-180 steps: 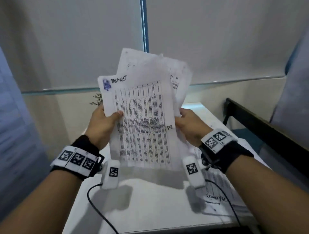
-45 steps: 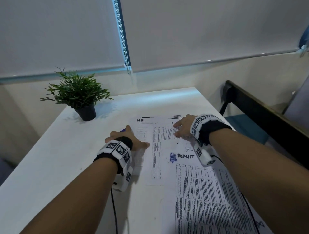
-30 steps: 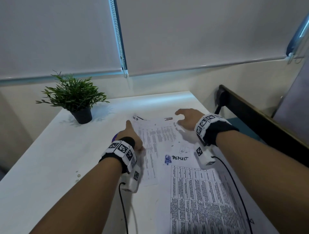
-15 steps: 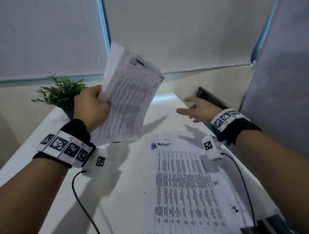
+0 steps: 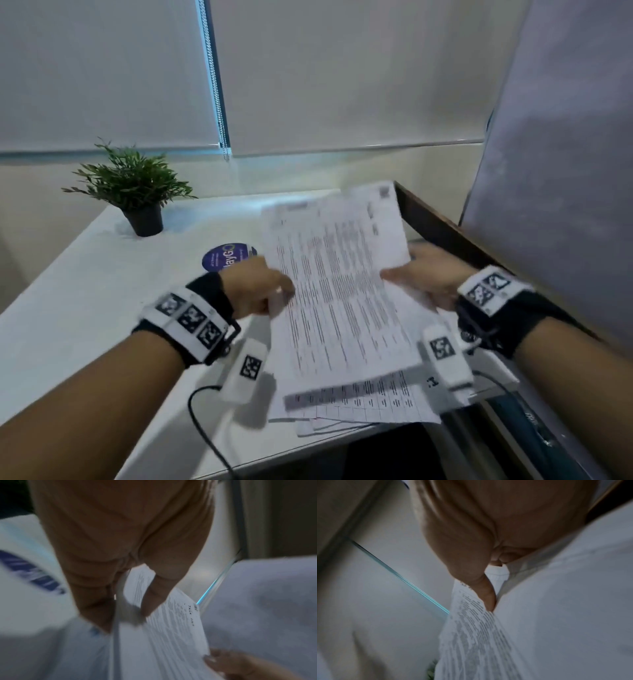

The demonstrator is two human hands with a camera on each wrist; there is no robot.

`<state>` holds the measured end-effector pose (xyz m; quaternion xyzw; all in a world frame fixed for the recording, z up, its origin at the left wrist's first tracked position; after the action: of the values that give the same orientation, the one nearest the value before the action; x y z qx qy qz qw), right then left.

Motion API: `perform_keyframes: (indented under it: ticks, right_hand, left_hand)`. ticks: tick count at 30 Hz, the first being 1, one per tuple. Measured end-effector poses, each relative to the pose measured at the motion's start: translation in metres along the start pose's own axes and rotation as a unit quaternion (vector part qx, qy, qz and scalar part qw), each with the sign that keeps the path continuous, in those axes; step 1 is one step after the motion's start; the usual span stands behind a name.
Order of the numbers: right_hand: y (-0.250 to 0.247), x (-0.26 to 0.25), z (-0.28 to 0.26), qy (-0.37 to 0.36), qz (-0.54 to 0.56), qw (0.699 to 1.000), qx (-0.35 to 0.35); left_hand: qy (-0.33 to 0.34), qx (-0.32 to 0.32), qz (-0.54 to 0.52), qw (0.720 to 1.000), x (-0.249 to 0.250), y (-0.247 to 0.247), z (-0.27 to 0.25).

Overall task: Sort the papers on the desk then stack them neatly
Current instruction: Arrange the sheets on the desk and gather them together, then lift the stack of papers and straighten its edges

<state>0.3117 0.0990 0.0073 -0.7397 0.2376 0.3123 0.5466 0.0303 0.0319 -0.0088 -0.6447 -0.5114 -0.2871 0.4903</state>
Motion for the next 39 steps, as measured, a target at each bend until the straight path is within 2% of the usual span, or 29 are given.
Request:
perform_keyframes:
  ticks: [2,3,5,7,9,11,15,21,28,31,36,39]
  right_hand:
    - [0.013,0.019,0.0,0.052,-0.065,0.997,-0.006]
    - [0.017,0.026,0.0,0.062,-0.12,0.991,-0.004]
    - [0.018,0.033,0.001,0.064,-0.211,0.975,0.02]
    - [0.014,0.039,0.007,0.077,-0.245,0.966,0.016]
    - [0.012,0.041,0.012,0.1,-0.253,0.962,-0.008]
    - [0.017,0.037,0.017,0.091,-0.265,0.959,-0.033]
    - [0.036,0.018,0.014,0.054,-0.271,0.96,-0.045]
    - [0.041,0.012,0.023,0.052,-0.237,0.97,-0.013]
    - [0.045,0.009,0.028,0.035,-0.207,0.978,-0.01]
    - [0.049,0.005,0.03,0.024,-0.196,0.98,-0.008]
    - [0.055,0.001,0.026,0.035,-0.207,0.978,0.018]
    - [0.06,-0.005,0.025,0.029,-0.223,0.974,0.017]
  left_hand:
    - [-0.056,0.007,0.137,0.989,-0.024,0.012,0.013]
    - [-0.063,0.015,0.236,0.97,-0.028,0.016,0.013]
    - [-0.051,0.056,0.387,0.919,-0.027,0.019,0.013]
    - [-0.031,0.059,0.435,0.898,-0.021,0.02,0.014]
    - [-0.039,0.031,0.392,0.918,-0.013,0.027,0.015]
    - [-0.055,0.01,0.328,0.943,-0.005,0.04,0.017]
    - [-0.048,-0.008,0.293,0.955,0.005,0.064,0.032]
    - [-0.063,0.026,0.324,0.943,-0.002,0.049,0.046]
    - [-0.074,0.103,0.166,0.978,-0.002,0.023,0.038]
    - [-0.109,0.106,0.176,0.972,-0.011,0.012,0.034]
    - [-0.098,0.064,0.306,0.945,-0.016,0.025,0.025]
    - [-0.112,0.068,0.31,0.942,-0.017,0.039,0.032]
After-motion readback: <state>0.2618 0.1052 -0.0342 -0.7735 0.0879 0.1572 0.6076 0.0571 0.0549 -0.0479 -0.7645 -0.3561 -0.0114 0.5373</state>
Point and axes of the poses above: each hand's wrist, its own z-axis towards the middle knuckle, its own y-axis out of the palm, x = y × z, the point moved 3 cm from there along z, towards the middle knuckle, and after that the axes turned 2 degrees about x, right-handed, at the moved point
